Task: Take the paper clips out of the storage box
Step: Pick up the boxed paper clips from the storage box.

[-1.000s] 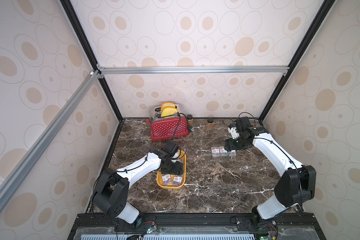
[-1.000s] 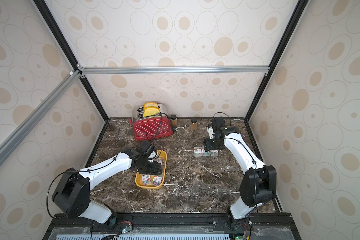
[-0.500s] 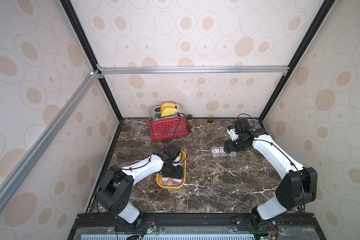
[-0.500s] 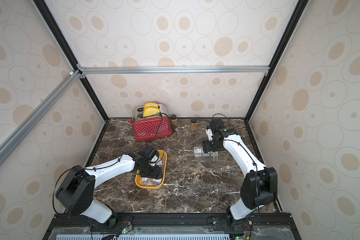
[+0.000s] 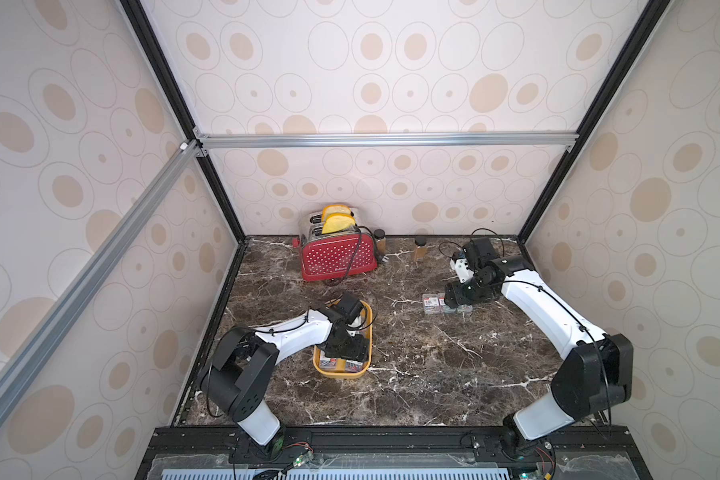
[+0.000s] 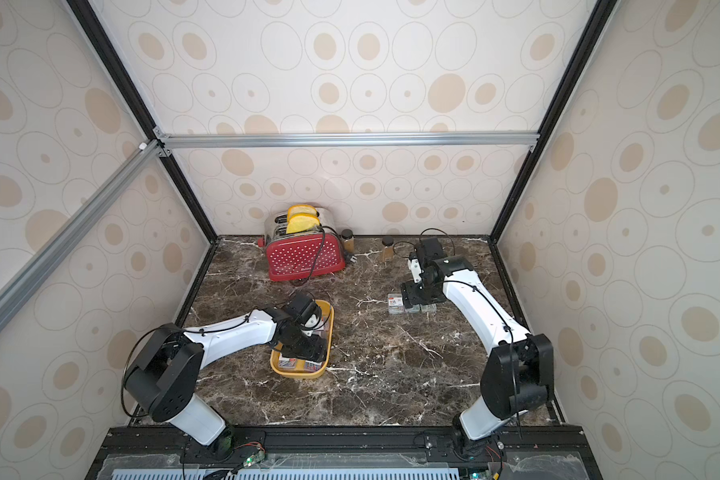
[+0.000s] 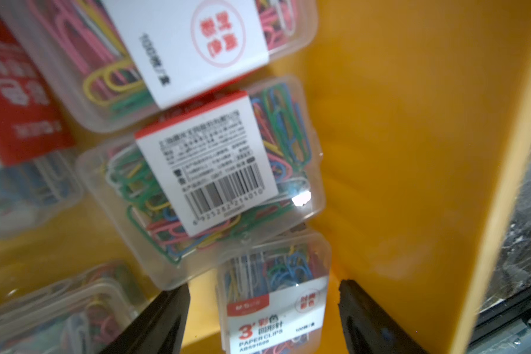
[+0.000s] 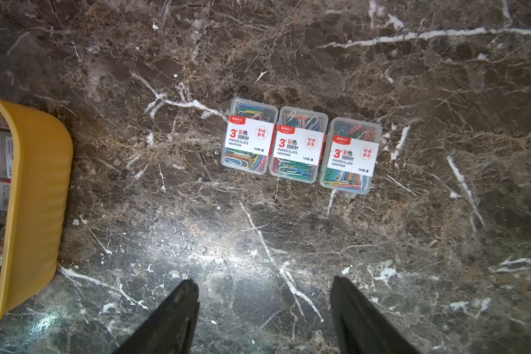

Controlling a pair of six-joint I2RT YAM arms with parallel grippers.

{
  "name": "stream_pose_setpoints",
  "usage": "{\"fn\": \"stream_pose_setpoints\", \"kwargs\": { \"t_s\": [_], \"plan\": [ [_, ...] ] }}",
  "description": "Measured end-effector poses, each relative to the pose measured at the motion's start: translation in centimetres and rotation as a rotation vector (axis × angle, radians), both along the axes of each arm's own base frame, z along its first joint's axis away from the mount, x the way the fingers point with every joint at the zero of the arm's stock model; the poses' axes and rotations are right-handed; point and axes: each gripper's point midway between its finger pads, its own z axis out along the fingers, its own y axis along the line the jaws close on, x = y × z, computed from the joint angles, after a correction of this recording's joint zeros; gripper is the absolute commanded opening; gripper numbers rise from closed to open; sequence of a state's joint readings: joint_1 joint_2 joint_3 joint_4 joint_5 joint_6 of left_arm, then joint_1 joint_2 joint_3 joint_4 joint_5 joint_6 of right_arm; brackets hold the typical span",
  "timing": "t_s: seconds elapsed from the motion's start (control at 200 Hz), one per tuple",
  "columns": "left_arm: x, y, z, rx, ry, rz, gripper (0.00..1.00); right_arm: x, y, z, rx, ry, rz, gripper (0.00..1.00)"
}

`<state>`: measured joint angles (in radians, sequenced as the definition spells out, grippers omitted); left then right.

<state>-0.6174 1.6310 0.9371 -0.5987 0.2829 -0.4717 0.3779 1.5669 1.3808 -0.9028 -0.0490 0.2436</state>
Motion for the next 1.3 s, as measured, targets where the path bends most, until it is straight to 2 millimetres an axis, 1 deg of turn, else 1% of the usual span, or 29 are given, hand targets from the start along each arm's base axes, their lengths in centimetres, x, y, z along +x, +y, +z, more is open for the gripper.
{"fn": "stream_pose_setpoints", "kwargs": {
  "t_s": [0.11,0.175,0.32,0.451,0.616,0.676,0.736,0.936,1.052,1.152,1.302],
  "plan": [
    [0.1,-0.1,-0.4,0.005,0.003,0.0,0.62,-0.1,0.2,0.0,0.001,0.0,0.003,0.73],
    [0.1,-0.1,-0.4,0.004,0.003,0.003,0.53,-0.1,0.3,0.0,0.0,0.0,0.005,0.73],
    [0.2,-0.2,-0.3,0.003,0.003,0.005,0.42,-0.2,0.6,0.0,0.001,0.0,0.012,0.74],
    [0.2,-0.2,-0.2,0.004,0.004,0.007,0.35,-0.3,1.0,0.2,0.003,-0.005,0.023,0.74],
    [0.0,0.3,0.5,0.024,0.005,0.016,0.33,-0.7,1.7,0.8,0.013,-0.021,0.05,0.74],
    [0.1,0.3,1.3,0.022,-0.005,0.023,0.33,-1.0,2.0,1.3,0.023,-0.032,0.061,0.74],
    [0.5,0.2,2.6,0.01,-0.028,0.031,0.33,-1.2,2.2,1.9,0.038,-0.046,0.072,0.74],
    [2.9,-1.2,8.0,-0.063,-0.14,0.056,0.33,-2.3,3.2,5.1,0.124,-0.118,0.113,0.74],
    [3.9,-2.0,10.4,-0.103,-0.182,0.074,0.33,-3.2,4.3,6.4,0.195,-0.147,0.154,0.74],
    [4.6,-2.6,11.8,-0.133,-0.202,0.091,0.33,-4.3,5.4,6.5,0.253,-0.144,0.197,0.74],
    [5.2,-3.4,13.4,-0.182,-0.212,0.12,0.33,-5.8,7.1,5.3,0.345,-0.102,0.246,0.72]
  ]
}}
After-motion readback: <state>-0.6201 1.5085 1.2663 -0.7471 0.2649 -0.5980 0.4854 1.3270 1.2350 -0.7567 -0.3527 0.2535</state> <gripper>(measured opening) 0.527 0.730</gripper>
